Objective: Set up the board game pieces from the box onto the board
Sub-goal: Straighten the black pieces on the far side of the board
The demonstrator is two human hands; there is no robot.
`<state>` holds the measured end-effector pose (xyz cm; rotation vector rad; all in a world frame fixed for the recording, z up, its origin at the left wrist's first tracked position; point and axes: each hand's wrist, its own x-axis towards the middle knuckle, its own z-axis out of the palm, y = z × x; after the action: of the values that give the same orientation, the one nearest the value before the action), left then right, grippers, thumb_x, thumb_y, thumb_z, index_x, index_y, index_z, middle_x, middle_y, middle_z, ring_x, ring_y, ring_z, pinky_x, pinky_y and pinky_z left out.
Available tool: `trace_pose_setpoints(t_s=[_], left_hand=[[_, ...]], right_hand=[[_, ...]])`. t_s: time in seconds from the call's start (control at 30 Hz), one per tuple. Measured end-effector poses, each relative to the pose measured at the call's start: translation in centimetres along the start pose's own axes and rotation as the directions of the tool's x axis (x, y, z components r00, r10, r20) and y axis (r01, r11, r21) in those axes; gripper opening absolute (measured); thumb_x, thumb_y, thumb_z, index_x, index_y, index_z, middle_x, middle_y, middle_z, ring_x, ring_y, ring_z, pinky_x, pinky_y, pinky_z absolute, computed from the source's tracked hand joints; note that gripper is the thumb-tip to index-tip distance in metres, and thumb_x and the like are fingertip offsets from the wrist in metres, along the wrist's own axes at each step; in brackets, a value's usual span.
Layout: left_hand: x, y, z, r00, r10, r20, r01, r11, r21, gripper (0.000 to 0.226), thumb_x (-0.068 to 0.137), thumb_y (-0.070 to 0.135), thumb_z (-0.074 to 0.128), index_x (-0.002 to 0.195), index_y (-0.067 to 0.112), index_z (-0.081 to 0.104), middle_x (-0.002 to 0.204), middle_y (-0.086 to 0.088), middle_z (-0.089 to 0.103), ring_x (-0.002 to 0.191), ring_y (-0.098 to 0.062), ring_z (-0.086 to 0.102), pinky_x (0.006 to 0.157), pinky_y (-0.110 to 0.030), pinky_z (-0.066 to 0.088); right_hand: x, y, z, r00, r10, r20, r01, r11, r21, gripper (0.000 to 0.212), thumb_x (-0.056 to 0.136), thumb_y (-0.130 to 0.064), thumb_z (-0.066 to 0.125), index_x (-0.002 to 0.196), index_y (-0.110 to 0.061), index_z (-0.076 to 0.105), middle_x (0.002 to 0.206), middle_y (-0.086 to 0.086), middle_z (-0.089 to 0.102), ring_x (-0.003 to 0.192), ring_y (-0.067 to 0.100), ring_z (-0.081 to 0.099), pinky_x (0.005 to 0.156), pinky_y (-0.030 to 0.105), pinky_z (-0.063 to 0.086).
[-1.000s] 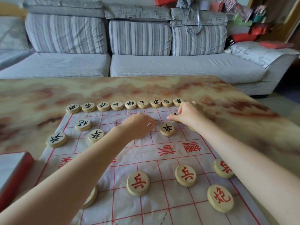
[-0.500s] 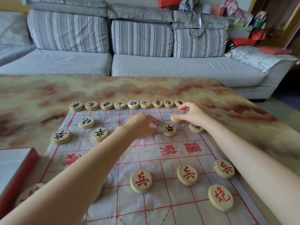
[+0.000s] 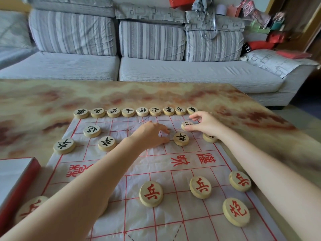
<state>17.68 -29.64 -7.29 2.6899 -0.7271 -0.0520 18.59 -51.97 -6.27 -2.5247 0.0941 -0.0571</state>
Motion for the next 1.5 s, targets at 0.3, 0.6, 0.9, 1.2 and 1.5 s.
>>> trace_pose_setpoints(t_s=[0.3, 0.6, 0.9, 1.2, 1.5], left_hand=[[0.2, -0.3, 0.0, 1.000, -0.009, -0.021, 0.008, 1.000, -0.027, 0.036, 0.082, 0.040, 0.063, 0.117, 0.031, 0.060, 0.124, 0.009, 0.061, 0.110, -0.016, 0.056, 0.089, -0.025, 0.042], [0.2, -0.6, 0.1, 0.999, 0.026, -0.037, -0.026, 1.000, 0.000, 0.046, 0.082, 0.042, 0.062, 0.126, 0.032, 0.055, 0.128, 0.006, 0.059, 0.116, -0.019, 0.052, 0.097, -0.028, 0.037], [0.8, -1.4, 0.6, 0.994, 0.097, -0.044, -0.099, 0.994, -0.046, 0.040, 0.082, 0.040, 0.062, 0.119, 0.025, 0.060, 0.131, 0.009, 0.053, 0.124, -0.009, 0.046, 0.117, -0.033, 0.008], [0.9, -1.8, 0.8, 0.994, 0.078, -0.079, -0.080, 0.996, -0.029, 0.040, 0.078, 0.050, 0.062, 0.115, 0.033, 0.060, 0.127, 0.011, 0.053, 0.125, -0.008, 0.043, 0.115, -0.036, 0.002], [0.8, -1.5, 0.7, 0.998, 0.040, -0.040, -0.042, 0.998, -0.053, 0.041, 0.080, 0.047, 0.062, 0.118, 0.032, 0.058, 0.128, 0.006, 0.053, 0.122, -0.012, 0.046, 0.117, -0.038, 0.005]], right_hand=[[0.2, 0.4, 0.4, 1.000, -0.004, -0.013, 0.003, 0.999, -0.041, 0.042, 0.066, -0.039, 0.080, 0.103, -0.027, 0.065, 0.094, -0.005, 0.062, 0.112, 0.021, 0.049, 0.100, 0.039, 0.040], [0.6, 1.3, 0.4, 1.000, 0.000, 0.024, 0.000, 1.000, 0.014, 0.052, 0.069, -0.033, 0.079, 0.117, -0.029, 0.062, 0.119, -0.001, 0.060, 0.120, 0.017, 0.046, 0.098, 0.028, 0.037], [0.3, 1.0, 0.9, 0.998, -0.031, -0.050, 0.032, 0.999, 0.013, 0.047, 0.067, -0.041, 0.080, 0.109, -0.024, 0.066, 0.110, 0.003, 0.064, 0.115, 0.020, 0.050, 0.101, 0.037, 0.041], [0.4, 1.2, 0.9, 1.000, -0.027, -0.009, 0.027, 1.000, -0.002, 0.048, 0.070, -0.043, 0.076, 0.114, -0.028, 0.064, 0.117, 0.005, 0.061, 0.117, 0.019, 0.049, 0.102, 0.036, 0.041], [0.4, 1.0, 0.7, 0.999, -0.035, 0.027, 0.035, 0.999, -0.010, 0.051, 0.073, -0.040, 0.075, 0.120, -0.025, 0.062, 0.125, 0.003, 0.060, 0.115, 0.017, 0.053, 0.101, 0.033, 0.040]])
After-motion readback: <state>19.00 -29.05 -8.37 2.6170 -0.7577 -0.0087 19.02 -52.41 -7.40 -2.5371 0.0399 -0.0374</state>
